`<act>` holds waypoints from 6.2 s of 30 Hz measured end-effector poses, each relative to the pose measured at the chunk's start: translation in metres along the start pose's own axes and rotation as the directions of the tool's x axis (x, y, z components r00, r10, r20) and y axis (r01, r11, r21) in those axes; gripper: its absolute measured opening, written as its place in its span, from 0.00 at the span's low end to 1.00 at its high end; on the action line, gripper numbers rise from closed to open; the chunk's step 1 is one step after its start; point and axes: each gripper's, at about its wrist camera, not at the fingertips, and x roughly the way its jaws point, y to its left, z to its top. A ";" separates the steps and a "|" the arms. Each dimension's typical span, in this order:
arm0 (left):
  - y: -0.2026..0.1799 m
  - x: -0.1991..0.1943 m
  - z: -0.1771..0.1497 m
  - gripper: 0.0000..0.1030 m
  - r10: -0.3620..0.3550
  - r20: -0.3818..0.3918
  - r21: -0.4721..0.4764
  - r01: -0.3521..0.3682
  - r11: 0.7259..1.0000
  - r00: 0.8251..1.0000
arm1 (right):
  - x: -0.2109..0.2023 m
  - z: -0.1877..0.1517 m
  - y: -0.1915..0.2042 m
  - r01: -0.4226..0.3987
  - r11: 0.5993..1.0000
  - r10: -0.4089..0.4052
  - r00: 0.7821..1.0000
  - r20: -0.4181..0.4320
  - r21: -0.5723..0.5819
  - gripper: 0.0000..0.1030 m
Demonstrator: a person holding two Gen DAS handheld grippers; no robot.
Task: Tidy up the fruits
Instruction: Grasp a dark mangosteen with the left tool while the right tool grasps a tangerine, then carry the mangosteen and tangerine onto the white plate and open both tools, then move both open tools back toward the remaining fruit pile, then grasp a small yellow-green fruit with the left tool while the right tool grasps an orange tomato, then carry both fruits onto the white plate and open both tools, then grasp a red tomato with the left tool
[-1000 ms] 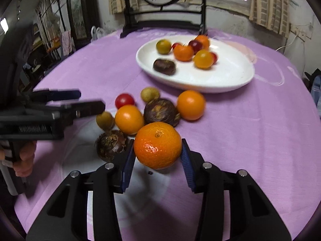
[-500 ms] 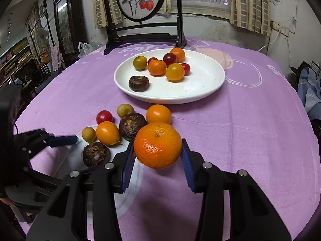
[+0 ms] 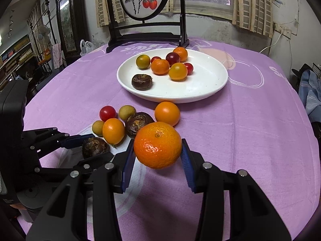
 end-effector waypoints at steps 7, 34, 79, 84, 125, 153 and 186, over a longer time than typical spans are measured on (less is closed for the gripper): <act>0.002 -0.019 0.004 0.42 -0.043 0.051 -0.007 0.043 0.999 0.998 | -0.007 0.002 -0.004 0.005 1.000 -0.006 0.999 0.041 0.014 0.43; 0.063 0.039 0.144 0.43 0.112 0.058 -0.196 -0.099 0.976 0.992 | 0.067 0.086 -0.029 0.091 0.991 -0.095 0.994 0.044 0.094 0.43; 0.038 0.005 0.008 0.81 0.098 0.017 -0.023 -0.097 0.995 0.995 | 0.001 0.008 -0.028 0.049 0.987 -0.063 0.994 0.085 0.156 0.49; 0.041 0.015 0.015 0.66 0.084 0.004 -0.065 -0.083 0.994 0.996 | 0.002 0.008 -0.023 0.037 0.990 -0.049 0.995 0.084 0.136 0.49; 0.086 -0.009 0.024 0.24 0.068 0.053 -0.209 -0.056 0.976 0.996 | 0.062 0.012 0.061 -0.026 1.000 0.028 0.994 -0.103 0.013 0.34; 0.074 0.031 0.129 0.24 0.092 0.054 -0.206 -0.079 0.975 0.994 | 0.055 0.076 -0.017 -0.032 0.991 0.024 0.998 0.065 0.131 0.34; 0.071 0.000 0.070 0.79 0.083 0.080 -0.231 -0.063 0.971 0.993 | 0.018 0.037 -0.017 -0.046 0.987 0.036 0.997 0.072 0.152 0.57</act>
